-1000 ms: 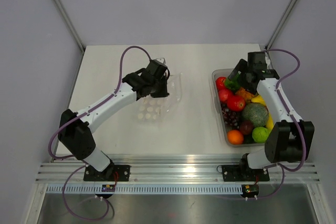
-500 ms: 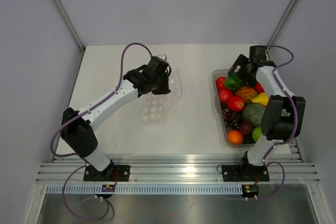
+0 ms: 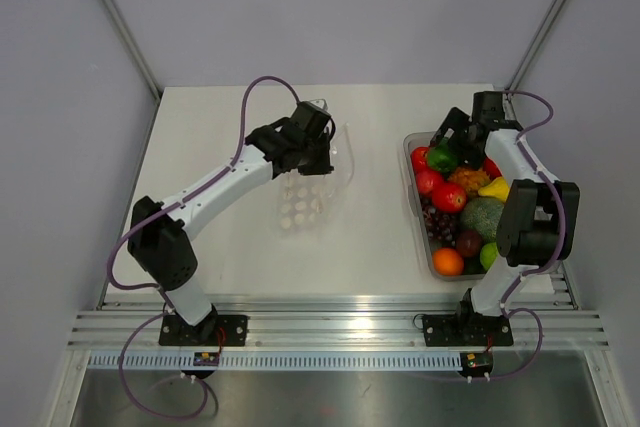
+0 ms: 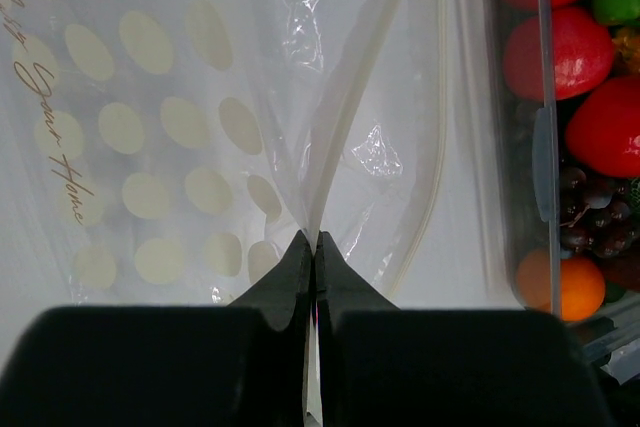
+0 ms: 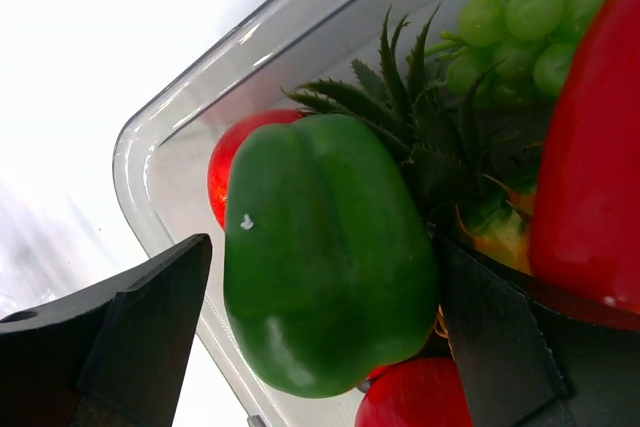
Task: Place the food in the zip-top bag and seal the zipper
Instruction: Pick up the fake fruit from the bin.
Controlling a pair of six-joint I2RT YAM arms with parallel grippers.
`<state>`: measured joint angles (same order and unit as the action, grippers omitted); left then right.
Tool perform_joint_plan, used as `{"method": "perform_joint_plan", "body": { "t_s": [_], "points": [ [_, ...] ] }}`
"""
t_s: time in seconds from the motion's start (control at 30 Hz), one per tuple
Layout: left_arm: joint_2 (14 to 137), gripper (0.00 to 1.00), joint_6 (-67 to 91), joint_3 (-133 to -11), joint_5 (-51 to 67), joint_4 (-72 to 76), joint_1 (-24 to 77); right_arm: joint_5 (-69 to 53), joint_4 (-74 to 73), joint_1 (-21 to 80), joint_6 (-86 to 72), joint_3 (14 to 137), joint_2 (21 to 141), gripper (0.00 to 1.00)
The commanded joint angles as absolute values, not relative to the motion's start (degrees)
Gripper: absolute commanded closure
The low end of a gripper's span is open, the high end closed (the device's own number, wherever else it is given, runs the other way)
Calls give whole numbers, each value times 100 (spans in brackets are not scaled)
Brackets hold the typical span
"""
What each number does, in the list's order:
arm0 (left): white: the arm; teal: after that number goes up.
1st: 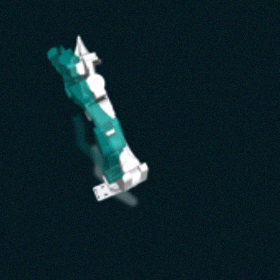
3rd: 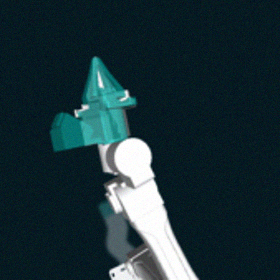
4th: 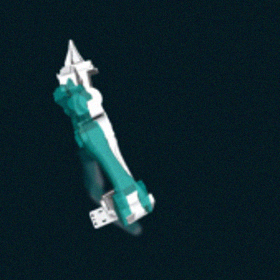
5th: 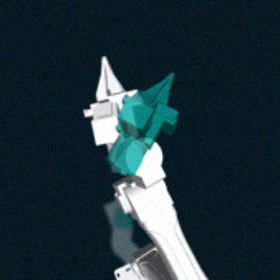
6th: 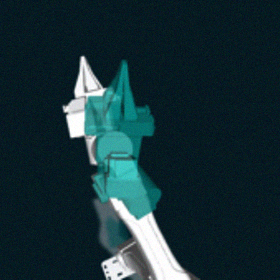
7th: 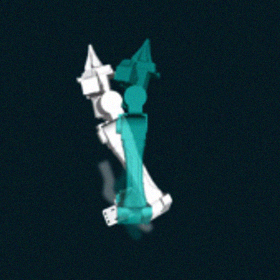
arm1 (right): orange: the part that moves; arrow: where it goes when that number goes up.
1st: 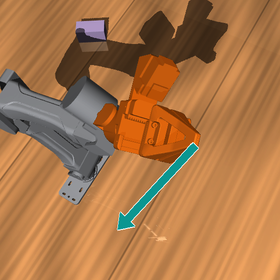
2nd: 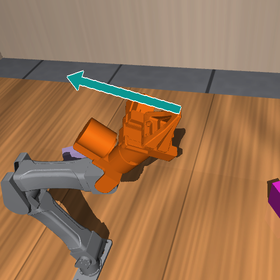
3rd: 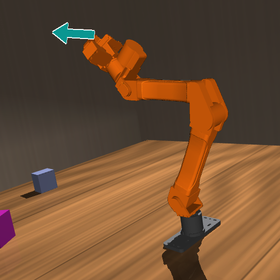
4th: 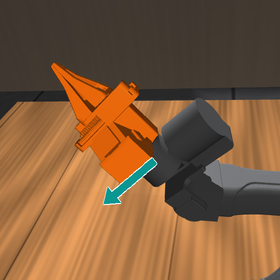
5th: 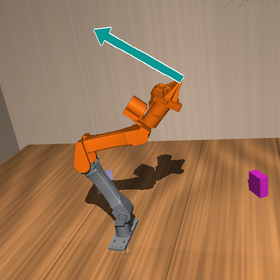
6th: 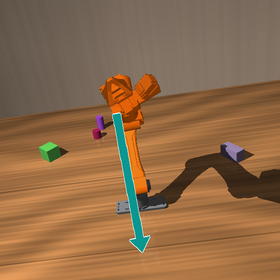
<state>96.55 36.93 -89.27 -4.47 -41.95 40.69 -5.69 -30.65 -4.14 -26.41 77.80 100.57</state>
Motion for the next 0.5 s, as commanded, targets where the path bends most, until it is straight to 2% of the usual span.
{"method": "perform_joint_plan", "body": {
  "t_s": [0.0,0.13,0.23,0.27,0.37,0.4,0.47],
  "points": [
    [9721,100,3691,-9220,-299,-4069,4104,-659,-2944,-431,-2549,7656,9897,1],
    [9756,100,3691,-9220,-264,-4061,4122,-589,-2936,-422,-2514,7515,9888,1],
    [9773,100,3691,-9220,-246,-4052,4131,-466,-2927,-431,-2522,7462,9853,14],
    [9773,100,3691,-9228,-246,-4060,4131,-422,-2918,-431,-2531,7453,9835,22],
    [9809,100,3683,-9281,-237,-4069,4131,-308,-2944,-431,-2558,7453,9730,36],
    [9826,100,3683,-9316,-237,-4095,4131,-264,-2979,-431,-2566,7453,9634,45],
    [9870,100,3683,-9369,-211,-4113,4140,-115,-3015,-431,-2584,7444,9502,52]
  ]
}}
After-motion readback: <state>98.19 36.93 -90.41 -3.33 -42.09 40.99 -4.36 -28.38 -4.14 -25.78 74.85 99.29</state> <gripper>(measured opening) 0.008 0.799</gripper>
